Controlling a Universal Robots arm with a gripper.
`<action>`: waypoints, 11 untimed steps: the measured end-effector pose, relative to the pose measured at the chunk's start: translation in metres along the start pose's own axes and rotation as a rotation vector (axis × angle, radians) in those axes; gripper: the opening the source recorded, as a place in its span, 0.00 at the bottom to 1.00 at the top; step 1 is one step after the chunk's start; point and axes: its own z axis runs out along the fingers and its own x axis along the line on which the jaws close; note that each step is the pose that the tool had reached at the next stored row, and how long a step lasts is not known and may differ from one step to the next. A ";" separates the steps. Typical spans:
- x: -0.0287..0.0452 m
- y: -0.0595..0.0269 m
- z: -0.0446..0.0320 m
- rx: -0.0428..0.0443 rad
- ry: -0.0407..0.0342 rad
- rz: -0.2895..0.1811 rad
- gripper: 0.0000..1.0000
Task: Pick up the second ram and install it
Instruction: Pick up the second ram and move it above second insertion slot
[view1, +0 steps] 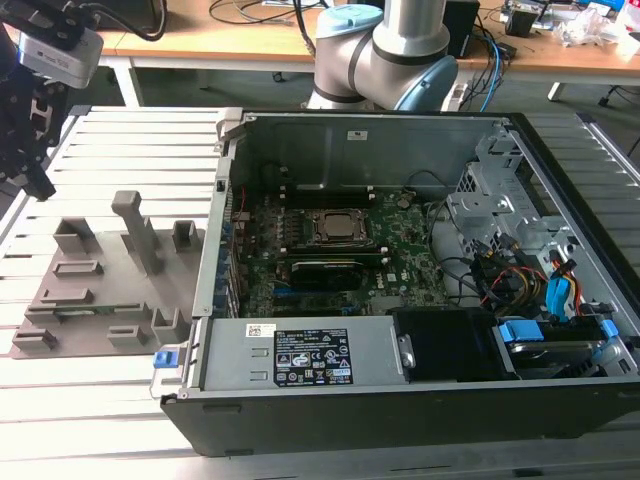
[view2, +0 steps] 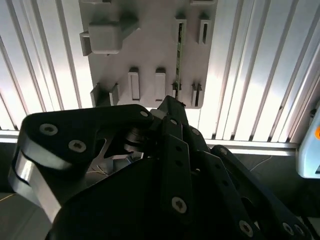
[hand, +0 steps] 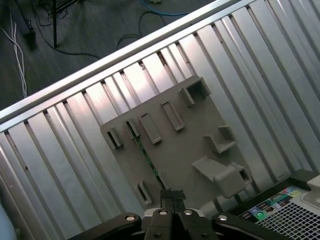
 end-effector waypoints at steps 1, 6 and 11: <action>0.0000 0.0000 0.0000 -0.0002 0.0002 -0.007 0.11; 0.0000 0.0000 0.0000 -0.0018 0.0034 -0.076 0.11; 0.0000 0.0000 0.0000 -0.0030 0.0055 -0.125 0.11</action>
